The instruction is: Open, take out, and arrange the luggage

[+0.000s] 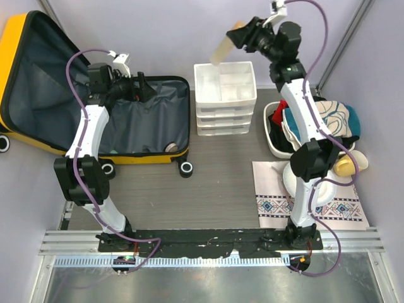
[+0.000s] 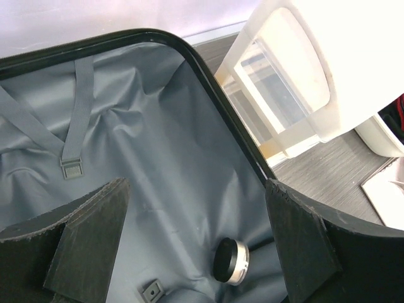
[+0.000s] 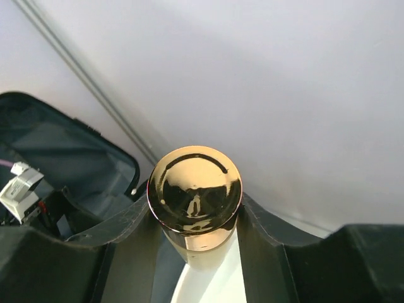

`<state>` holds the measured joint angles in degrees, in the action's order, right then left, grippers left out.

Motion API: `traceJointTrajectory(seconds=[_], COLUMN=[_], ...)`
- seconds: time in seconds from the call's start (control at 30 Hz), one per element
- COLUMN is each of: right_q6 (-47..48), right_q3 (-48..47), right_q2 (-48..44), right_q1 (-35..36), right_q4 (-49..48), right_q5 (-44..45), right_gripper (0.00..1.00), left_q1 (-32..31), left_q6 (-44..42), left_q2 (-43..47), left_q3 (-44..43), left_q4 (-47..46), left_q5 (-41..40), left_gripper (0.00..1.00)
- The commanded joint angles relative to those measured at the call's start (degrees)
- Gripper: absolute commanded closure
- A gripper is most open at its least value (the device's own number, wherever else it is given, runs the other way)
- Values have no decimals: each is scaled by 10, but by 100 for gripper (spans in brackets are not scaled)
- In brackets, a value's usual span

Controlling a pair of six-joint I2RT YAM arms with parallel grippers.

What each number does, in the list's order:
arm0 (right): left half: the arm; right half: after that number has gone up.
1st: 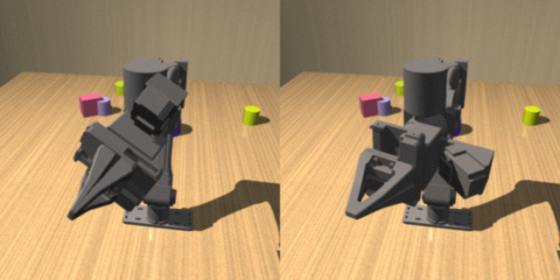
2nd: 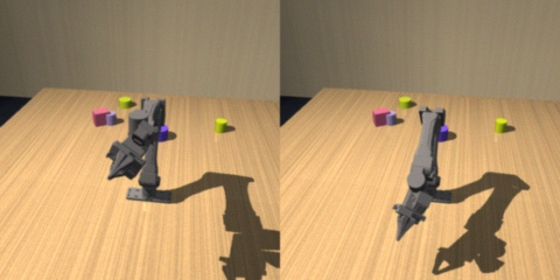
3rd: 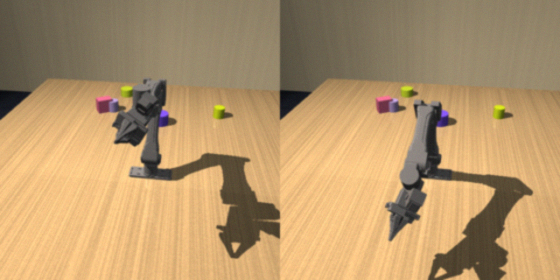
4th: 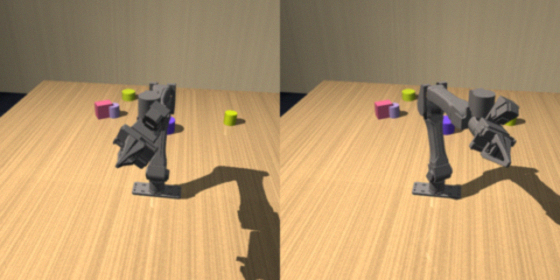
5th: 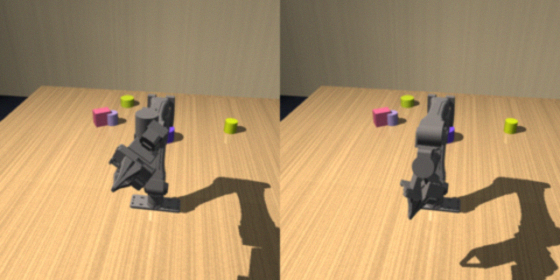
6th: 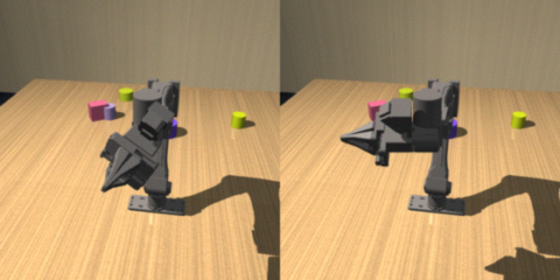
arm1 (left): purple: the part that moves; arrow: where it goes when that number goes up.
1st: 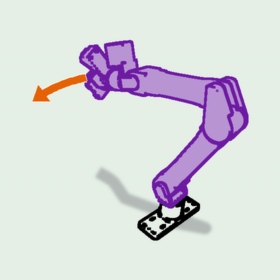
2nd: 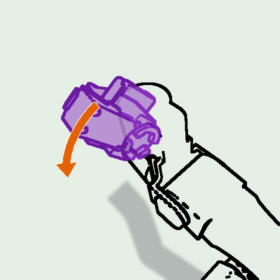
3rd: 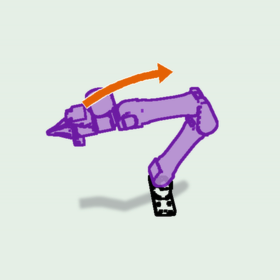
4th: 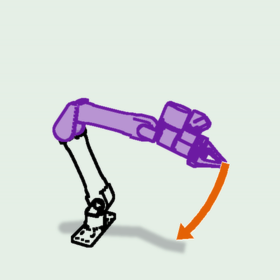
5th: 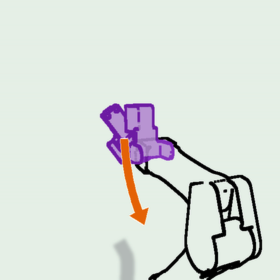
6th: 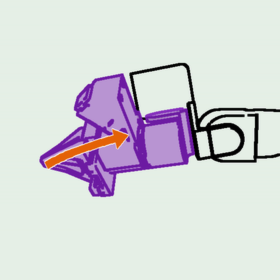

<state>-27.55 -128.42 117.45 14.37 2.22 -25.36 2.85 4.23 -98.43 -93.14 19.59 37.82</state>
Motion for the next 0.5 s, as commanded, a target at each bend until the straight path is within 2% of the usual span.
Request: traceJointTrajectory(seconds=[0.0, 0.17, 0.47], right_q6=[-3, 102, 182], right_q3=[6, 55, 53], right_q2=[-82, -109, -93], right_q1=[-29, -39, -40], right_q4=[-35, -5, 23], right_q5=[-6, 39, 85], right_gripper=[99, 99, 99], left_q1=[-6, -13, -16], left_q6=[2, -1, -12], left_q2=[-3, -8, -4], left_q3=[-34, -34, -38], left_q4=[-2, -2, 4], left_q5=[16, 17, 12], left_gripper=[8, 8, 7])
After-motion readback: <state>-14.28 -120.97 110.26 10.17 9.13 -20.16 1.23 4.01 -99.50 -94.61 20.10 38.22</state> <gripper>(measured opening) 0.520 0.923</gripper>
